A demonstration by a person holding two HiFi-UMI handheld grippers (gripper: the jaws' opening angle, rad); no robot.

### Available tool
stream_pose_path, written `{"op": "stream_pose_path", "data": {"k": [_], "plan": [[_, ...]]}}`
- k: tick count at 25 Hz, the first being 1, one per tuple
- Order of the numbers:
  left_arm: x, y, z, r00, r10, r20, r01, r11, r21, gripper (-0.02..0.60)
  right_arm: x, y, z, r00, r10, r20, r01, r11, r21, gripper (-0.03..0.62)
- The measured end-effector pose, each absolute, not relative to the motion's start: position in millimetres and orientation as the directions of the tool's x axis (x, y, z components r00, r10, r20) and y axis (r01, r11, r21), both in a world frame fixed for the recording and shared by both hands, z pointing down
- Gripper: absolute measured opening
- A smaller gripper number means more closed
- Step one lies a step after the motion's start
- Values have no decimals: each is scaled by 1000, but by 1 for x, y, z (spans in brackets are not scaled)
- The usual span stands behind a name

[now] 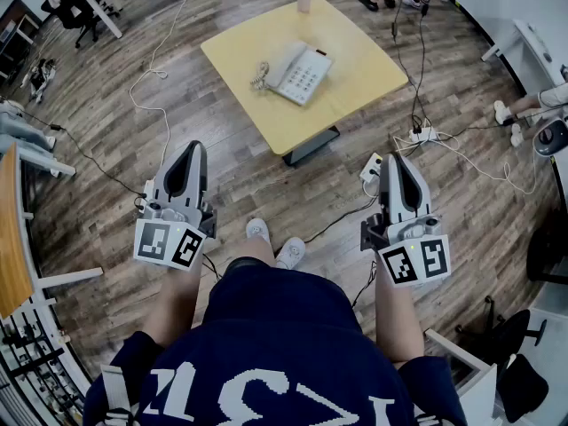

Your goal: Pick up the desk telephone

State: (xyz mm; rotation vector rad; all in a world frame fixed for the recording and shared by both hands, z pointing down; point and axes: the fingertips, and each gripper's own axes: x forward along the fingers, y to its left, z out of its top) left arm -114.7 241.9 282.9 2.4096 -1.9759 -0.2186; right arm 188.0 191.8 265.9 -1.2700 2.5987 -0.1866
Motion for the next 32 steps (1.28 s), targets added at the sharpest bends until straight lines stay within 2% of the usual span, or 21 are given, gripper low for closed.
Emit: {"op": "stream_pose_path", "data": {"k": [3, 8, 15, 21, 32], "plan": [[-116, 239, 281, 186, -977, -100, -976, -195, 95, 15, 188, 188, 264, -580, -796, -173, -767, 605, -214, 25], [-119, 230, 276, 174, -979, -109, -978, -184, 95, 15, 186, 177, 267, -568, -802, -188, -741, 597, -307, 26], [-120, 195, 279, 189, -976, -108, -976, -199, 89, 15, 166, 148, 271, -580, -798, -164, -747, 601, -283, 26], [-131, 138, 277, 168, -977, -133, -978, -183, 104, 15, 155, 103, 272, -573, -806, -151, -761, 591, -269, 26], [-158, -5, 276, 247, -959, -137, -961, -261, 93, 15, 116, -20, 263, -518, -841, -155, -810, 541, -228, 26]]}}
